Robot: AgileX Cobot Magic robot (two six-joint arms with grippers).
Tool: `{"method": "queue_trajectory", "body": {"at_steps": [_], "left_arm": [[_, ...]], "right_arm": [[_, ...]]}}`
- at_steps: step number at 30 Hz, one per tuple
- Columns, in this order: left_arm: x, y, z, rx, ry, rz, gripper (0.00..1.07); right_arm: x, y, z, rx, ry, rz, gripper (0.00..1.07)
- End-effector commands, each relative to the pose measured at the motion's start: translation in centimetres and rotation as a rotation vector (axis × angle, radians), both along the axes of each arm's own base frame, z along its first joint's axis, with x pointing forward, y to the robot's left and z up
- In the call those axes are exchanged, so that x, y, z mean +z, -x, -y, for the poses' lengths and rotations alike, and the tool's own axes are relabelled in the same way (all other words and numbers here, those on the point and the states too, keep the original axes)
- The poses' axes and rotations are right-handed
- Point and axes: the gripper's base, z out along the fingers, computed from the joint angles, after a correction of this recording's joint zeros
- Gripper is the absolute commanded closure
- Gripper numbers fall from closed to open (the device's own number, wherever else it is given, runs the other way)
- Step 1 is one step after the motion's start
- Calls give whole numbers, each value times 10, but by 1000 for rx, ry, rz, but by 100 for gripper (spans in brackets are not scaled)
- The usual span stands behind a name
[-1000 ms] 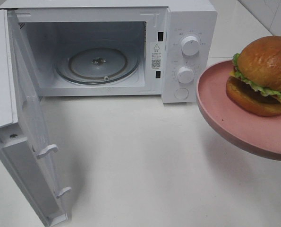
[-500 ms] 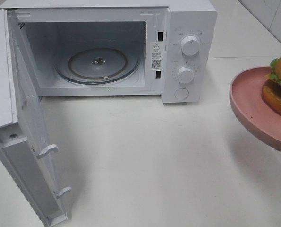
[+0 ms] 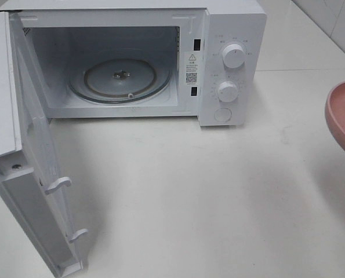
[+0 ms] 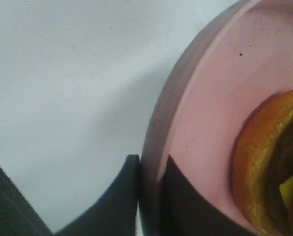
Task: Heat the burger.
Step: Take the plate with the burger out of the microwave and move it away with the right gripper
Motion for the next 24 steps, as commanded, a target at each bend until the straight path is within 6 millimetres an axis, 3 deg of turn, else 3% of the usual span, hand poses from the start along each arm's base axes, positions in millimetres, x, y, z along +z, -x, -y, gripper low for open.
{"method": "queue_trajectory", "body": {"at_steps": [1, 24], "left_arm": [[0, 3, 0, 4, 1, 19, 6], [0, 3, 0, 4, 1, 19, 6]], "right_arm": [[4, -7, 1, -37, 33, 48, 107], [-28, -49, -25, -479, 29, -10, 107]]}}
